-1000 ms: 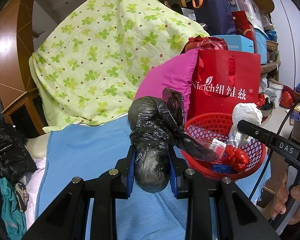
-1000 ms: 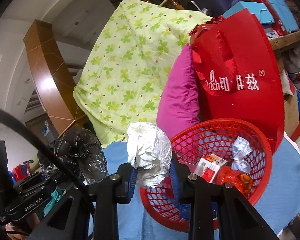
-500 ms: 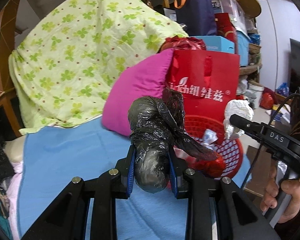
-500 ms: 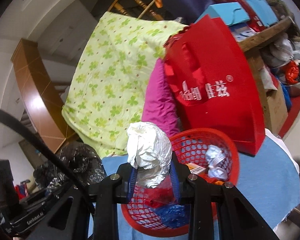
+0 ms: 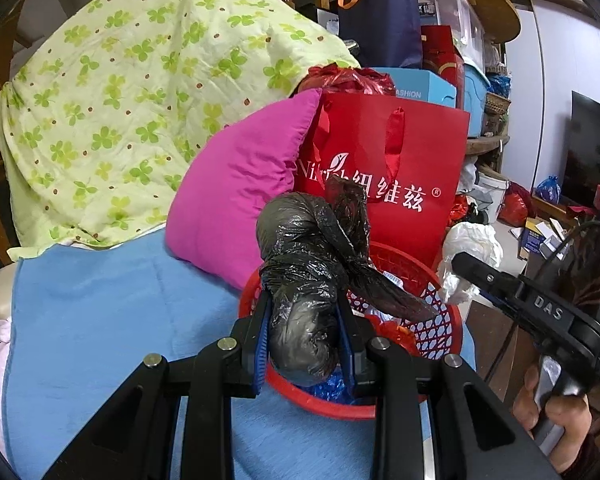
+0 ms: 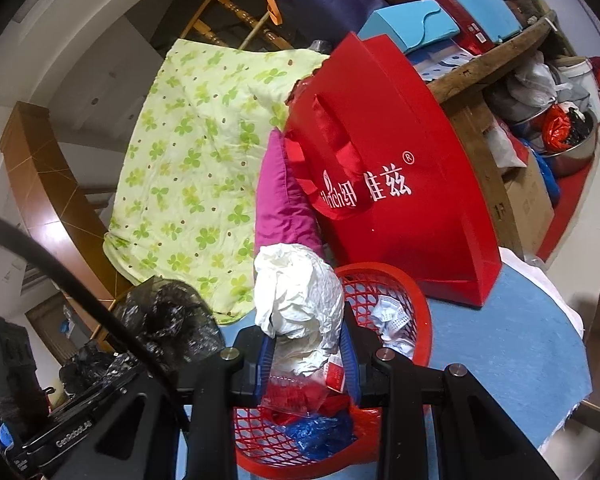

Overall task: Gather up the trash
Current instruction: 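Carry the black bag and white bag over the red mesh basket with both tools, then open both tools to drop the black and white bags into the basket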

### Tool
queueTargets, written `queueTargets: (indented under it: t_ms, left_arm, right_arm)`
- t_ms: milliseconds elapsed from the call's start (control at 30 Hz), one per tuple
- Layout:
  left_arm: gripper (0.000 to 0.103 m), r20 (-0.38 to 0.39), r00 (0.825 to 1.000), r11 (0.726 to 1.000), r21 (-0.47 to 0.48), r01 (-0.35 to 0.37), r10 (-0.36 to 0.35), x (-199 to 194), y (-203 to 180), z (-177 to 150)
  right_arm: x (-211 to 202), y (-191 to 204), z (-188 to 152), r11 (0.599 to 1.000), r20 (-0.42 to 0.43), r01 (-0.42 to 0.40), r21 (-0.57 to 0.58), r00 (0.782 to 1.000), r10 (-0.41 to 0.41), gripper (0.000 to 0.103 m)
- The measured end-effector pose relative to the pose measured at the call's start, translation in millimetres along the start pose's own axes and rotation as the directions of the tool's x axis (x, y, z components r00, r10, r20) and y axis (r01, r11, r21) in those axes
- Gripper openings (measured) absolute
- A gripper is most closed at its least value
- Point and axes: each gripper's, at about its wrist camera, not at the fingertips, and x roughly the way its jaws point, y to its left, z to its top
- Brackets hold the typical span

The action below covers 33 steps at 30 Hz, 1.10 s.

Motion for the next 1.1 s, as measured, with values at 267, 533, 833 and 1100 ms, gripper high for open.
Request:
queueTargets:
  t_ms: [267,533,833,1100]
  left_arm:
    - [0.031,-0.035,0.999,1.000,0.006,-0.022,0.023,24,-6,-1]
    - [0.031,-0.055,0.998,1.000,0.020,-0.018,0.019,34,-9,-6]
    - [0.032,-0.063,0.998,1.000,0.020,-0.010,0.012,39,-8,-6]
    - [0.032,-0.069,0.998,1.000,0.020,0.003,-0.001,42,-8,-8]
  right_arm:
    - [4,0,-2,1.000,-0.025,0.019,-0.014,1.000,-0.019,0.032]
    - [7,-2,-2,1.000,-0.032,0.027,-0.013,0.999,-0.027,0.032]
    - [9,-1,-3,0.999,-0.038,0.028,-0.019,0.999,-0.029,0.032]
    - [13,-2,-3,0.999,-0.052,0.030,-0.021,0.998,-0.031,0.033]
